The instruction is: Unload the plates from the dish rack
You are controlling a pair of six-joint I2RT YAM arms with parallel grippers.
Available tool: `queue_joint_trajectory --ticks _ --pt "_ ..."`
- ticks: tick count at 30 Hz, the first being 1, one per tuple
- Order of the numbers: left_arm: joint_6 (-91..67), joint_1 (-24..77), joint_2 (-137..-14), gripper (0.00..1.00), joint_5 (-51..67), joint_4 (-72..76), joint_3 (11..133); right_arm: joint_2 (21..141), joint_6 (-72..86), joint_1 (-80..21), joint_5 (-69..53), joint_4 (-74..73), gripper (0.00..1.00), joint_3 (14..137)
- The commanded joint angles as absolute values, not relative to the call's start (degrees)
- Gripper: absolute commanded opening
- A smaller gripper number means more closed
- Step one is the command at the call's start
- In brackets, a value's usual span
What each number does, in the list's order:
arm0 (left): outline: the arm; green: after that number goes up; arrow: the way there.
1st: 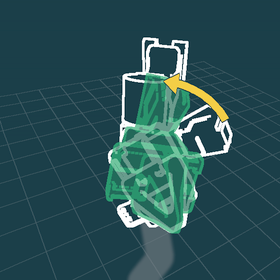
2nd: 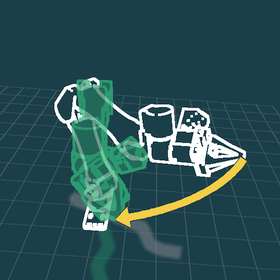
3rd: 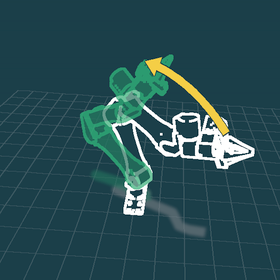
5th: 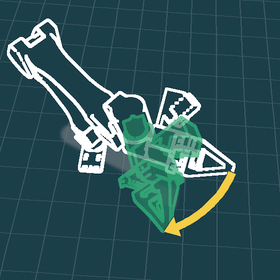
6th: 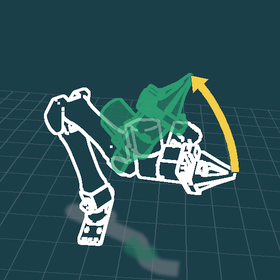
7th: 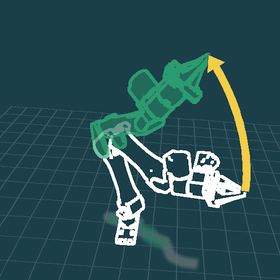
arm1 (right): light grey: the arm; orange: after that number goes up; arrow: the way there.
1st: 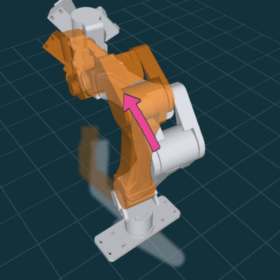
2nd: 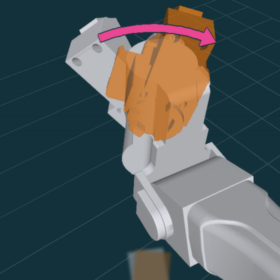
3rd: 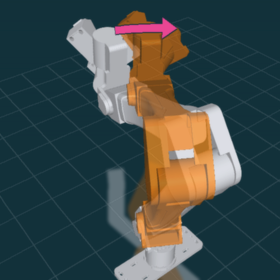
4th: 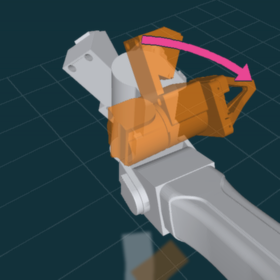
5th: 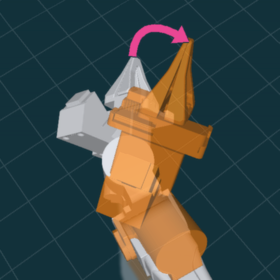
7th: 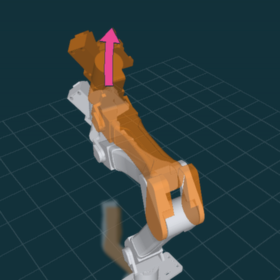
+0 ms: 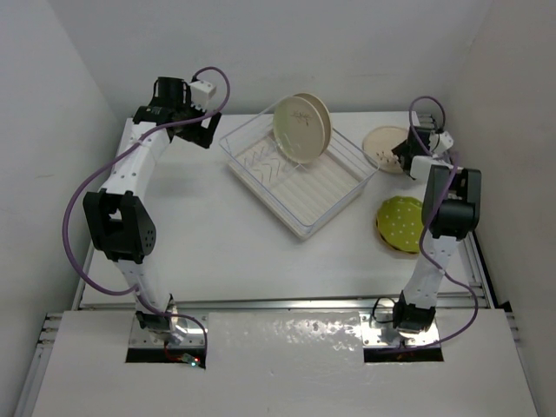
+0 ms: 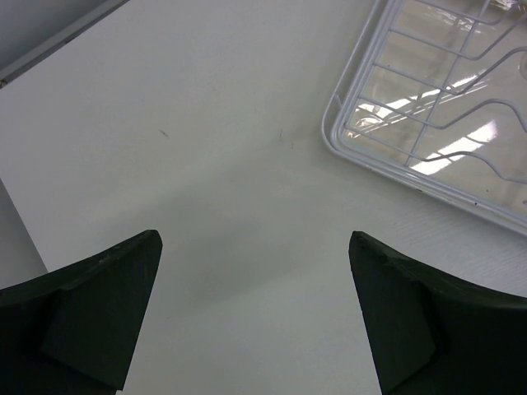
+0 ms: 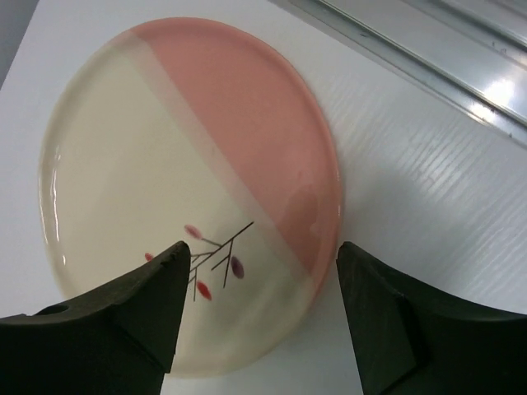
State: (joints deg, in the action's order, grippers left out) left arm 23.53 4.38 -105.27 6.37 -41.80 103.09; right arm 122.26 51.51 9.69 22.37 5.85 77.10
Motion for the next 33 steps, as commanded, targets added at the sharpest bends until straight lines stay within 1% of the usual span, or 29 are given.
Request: queue_joint_trajectory --ticks 1,3,4,6,7,8,9,11,12,13,14,16,18,19,20,23,29,31,33 --pt "23.6 3.8 -104.2 0.95 6.2 -40.3 104.3 115.8 40.3 10.0 19.6 7.9 0.71 79.0" --pt "23.6 3.8 -104.5 0.95 6.2 -40.3 104.5 113.5 34.9 9.8 16.2 8.9 0.7 79.4" --pt "23.5 3.8 -104.6 0.95 6.3 -40.3 104.7 112.7 33.5 9.7 12.3 9.7 0.7 79.5" --pt "23.4 3.9 -104.8 0.95 6.5 -40.3 104.9 110.7 28.1 9.1 7.8 9.8 0.65 81.1" --pt "23.3 3.9 -104.9 0.95 6.7 -40.3 105.0 109.2 23.3 7.7 4.1 10.0 0.58 82.3" --pt "23.3 3.9 -104.9 0.95 6.8 -40.2 105.1 109.2 23.3 6.9 2.1 10.1 0.58 82.8" --pt "23.3 3.9 -105.0 0.95 6.8 -40.3 105.3 107.6 18.8 5.9 0.4 10.5 0.48 83.2" --pt "23.2 3.9 -105.2 0.95 6.9 -40.3 105.6 106.4 13.9 2.9 -8.2 11.8 0.38 84.3" --pt "23.1 3.9 -105.3 0.95 6.9 -40.3 105.6 105.9 12.6 1.9 -11.8 12.0 0.32 85.4" --pt "23.0 3.9 -105.3 0.95 6.9 -40.3 105.7 105.9 11.6 0.0 -14.5 11.7 0.29 86.3" --pt "23.0 3.9 -105.3 0.95 7.0 -40.3 105.7 106.0 9.4 -2.1 -17.9 10.8 0.28 87.3" --pt "22.9 3.9 -105.2 0.95 6.9 -40.3 105.7 106.9 7.3 -5.4 -21.8 8.0 0.33 90.2" --pt "23.0 3.9 -104.9 0.95 6.9 -40.4 105.6 107.2 6.8 -7.3 -25.9 7.7 0.43 90.8" --pt "23.0 3.9 -104.7 0.95 6.9 -40.5 105.4 107.3 6.8 -8.9 -26.5 8.6 0.51 90.8" --pt "23.0 3.9 -104.6 0.95 6.6 -40.6 105.1 107.5 6.9 -9.7 -26.4 9.0 0.53 90.8" --pt "23.0 3.9 -104.4 0.95 6.5 -40.4 104.7 109.2 5.1 -12.2 -25.4 8.5 0.55 92.1" --pt "22.7 3.9 -104.1 0.95 7.2 -40.4 104.2 113.2 5.2 -13.8 -17.8 7.7 0.56 94.4" --pt "22.7 3.9 -103.8 0.95 7.2 -40.7 103.9 113.8 5.5 -13.9 -16.5 7.6 0.55 94.6" --pt "22.8 3.9 -103.4 0.95 7.1 -40.6 103.2 114.8 5.2 -14.5 -15.8 7.3 0.52 94.5"
